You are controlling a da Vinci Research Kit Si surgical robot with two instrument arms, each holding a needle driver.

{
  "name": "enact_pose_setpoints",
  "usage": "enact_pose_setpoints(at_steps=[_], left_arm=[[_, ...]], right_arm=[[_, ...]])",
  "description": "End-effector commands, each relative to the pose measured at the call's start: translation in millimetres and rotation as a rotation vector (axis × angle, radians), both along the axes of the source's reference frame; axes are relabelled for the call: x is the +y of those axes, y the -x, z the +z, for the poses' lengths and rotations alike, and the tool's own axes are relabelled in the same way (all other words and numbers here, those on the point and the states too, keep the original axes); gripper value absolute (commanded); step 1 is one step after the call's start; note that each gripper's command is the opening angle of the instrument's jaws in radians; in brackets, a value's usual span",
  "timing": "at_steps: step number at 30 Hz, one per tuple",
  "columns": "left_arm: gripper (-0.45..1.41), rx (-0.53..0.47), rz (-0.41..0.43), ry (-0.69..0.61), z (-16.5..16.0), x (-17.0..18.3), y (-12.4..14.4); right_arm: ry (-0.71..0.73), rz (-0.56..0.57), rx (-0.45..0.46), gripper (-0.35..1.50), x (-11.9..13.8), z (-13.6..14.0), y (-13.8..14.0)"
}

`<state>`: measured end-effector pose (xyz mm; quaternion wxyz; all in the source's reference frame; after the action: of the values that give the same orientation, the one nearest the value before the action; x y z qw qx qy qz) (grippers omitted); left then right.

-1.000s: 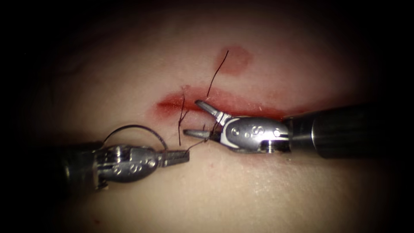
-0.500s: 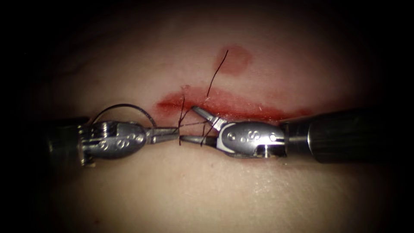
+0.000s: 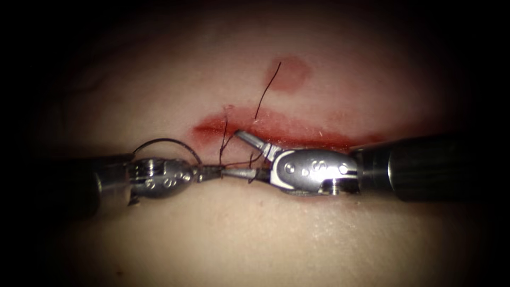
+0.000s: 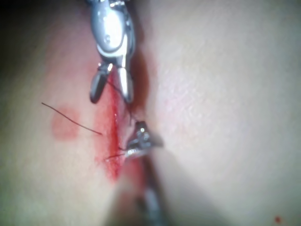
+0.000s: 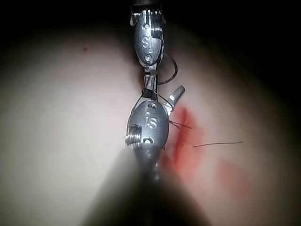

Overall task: Wound Closure
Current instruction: Wrap the long suture end twice around the right gripper.

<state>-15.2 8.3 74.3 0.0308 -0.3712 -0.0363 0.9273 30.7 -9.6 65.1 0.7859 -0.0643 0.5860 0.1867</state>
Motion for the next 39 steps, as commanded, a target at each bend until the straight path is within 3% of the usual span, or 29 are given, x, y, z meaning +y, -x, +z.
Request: enact_pose_setpoints(at_steps=[1,7,15,24,39], left_arm=[[-0.45,-0.001,0.003,-0.002,0.7,-0.3,0.5],[-0.45,0.011,0.02,-0.008,0.5,-1.7,0.4],[-0.45,0.009,0.024,-0.028,-2.9,-3.7,1.6],[-0.45,0.001,0.048,-0.029,-6.6,-1.4,1.5],[-0.45,0.022,0.062,-0.012,-6.1,2.9,0.3]], right_arm=[[-0.001,0.001,0.003,0.91,-0.4,0.6,-0.4],[0.005,0.054,-0.024,0.89,-0.1,0.9,-0.2],[0.002,0.118,-0.117,0.89,-0.2,2.3,-0.6],[-0.028,0.047,-0.175,0.91,-1.1,3.8,-1.8],[-0.053,-0.083,-0.156,0.89,-2.5,4.4,-2.7]])
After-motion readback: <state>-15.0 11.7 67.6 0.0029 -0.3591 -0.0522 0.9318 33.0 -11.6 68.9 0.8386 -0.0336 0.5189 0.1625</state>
